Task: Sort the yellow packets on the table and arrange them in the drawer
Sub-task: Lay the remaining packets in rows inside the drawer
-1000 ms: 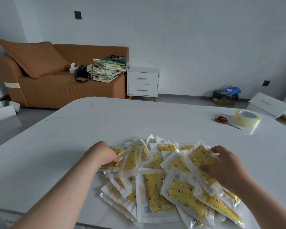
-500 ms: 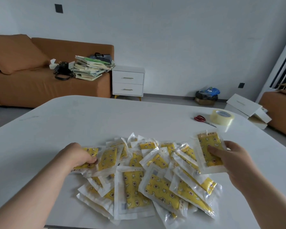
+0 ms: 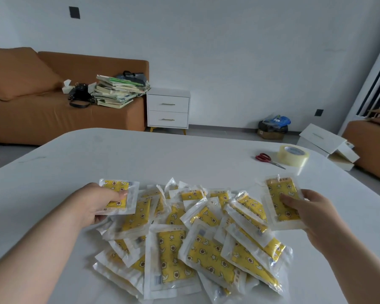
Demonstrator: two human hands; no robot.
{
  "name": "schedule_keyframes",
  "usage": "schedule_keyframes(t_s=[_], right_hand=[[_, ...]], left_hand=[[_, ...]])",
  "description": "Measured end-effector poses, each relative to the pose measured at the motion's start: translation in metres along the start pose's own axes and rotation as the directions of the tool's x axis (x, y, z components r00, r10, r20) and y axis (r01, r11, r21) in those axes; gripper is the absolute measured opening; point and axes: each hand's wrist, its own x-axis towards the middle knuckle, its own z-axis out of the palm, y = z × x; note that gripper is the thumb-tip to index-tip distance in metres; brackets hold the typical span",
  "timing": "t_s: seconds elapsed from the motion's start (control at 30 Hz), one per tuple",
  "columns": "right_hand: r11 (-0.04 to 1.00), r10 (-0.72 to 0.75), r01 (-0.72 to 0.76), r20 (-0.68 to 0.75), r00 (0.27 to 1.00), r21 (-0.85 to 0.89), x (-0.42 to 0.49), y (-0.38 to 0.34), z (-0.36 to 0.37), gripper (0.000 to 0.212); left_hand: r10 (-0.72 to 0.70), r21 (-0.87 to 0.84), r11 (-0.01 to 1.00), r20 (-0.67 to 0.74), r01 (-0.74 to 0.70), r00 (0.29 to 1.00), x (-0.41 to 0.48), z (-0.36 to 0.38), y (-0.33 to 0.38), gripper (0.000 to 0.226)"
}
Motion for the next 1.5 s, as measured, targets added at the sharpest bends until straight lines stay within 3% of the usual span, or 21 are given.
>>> schedule_keyframes(t_s=[0.07, 0.13, 0.23, 0.33, 0.43, 0.57, 0.67, 0.87, 1.27, 1.4, 1.5], right_hand=[[0.999, 0.017, -0.017, -0.025, 1.0, 0.027, 0.006, 0.0, -0.004, 0.028], [0.998, 0.048, -0.046, -0.052, 0.998, 0.044, 0.011, 0.002, -0.005, 0.02], [0.996, 0.093, -0.094, -0.063, 0.994, -0.009, 0.016, 0.01, 0.005, 0.012], [0.988, 0.065, -0.066, -0.013, 0.998, -0.138, 0.024, 0.011, 0.02, 0.011], [0.929, -0.025, 0.058, 0.094, 0.995, -0.366, 0.039, 0.005, 0.031, 0.01], [0.734, -0.054, 0.201, 0.238, 0.97, -0.649, 0.059, -0.001, 0.034, 0.016], [0.637, -0.012, 0.241, 0.303, 0.953, -0.733, 0.067, -0.002, 0.032, 0.026], [0.577, 0.084, 0.243, 0.352, 0.932, -0.78, 0.07, -0.01, 0.031, 0.029], [0.612, 0.218, 0.126, 0.319, 0.922, -0.781, 0.068, -0.013, 0.04, 0.043], [0.671, 0.172, 0.116, 0.306, 0.936, -0.732, 0.07, -0.017, 0.035, 0.032], [0.752, 0.12, 0.106, 0.293, 0.949, -0.651, 0.069, -0.021, 0.029, 0.023]], left_hand=[[-0.002, 0.043, 0.999, 0.048, 0.0, 0.999, -0.008, 0.015, 0.002, 0.031], [0.043, 0.213, 0.976, 0.053, -0.053, 0.998, -0.01, 0.03, 0.001, 0.033], [0.136, 0.492, 0.861, 0.017, -0.127, 0.991, -0.02, 0.045, 0.005, 0.044], [0.17, 0.625, 0.77, -0.005, -0.129, 0.985, -0.015, 0.049, 0.005, 0.047], [0.187, 0.628, 0.765, -0.005, -0.143, 0.982, -0.006, 0.047, -0.001, 0.048], [0.185, 0.623, 0.77, -0.007, -0.14, 0.983, 0.0, 0.046, -0.004, 0.07], [0.206, 0.641, 0.754, -0.025, -0.142, 0.978, -0.004, 0.045, -0.002, 0.077], [0.272, 0.683, 0.711, -0.047, -0.168, 0.961, -0.013, 0.045, -0.001, 0.07], [0.329, 0.637, 0.732, -0.021, -0.241, 0.944, -0.009, 0.042, -0.005, 0.063], [0.355, 0.638, 0.73, -0.046, -0.246, 0.934, -0.01, 0.039, -0.005, 0.059], [0.344, 0.506, 0.821, -0.07, -0.264, 0.936, -0.009, 0.037, -0.002, 0.044]])
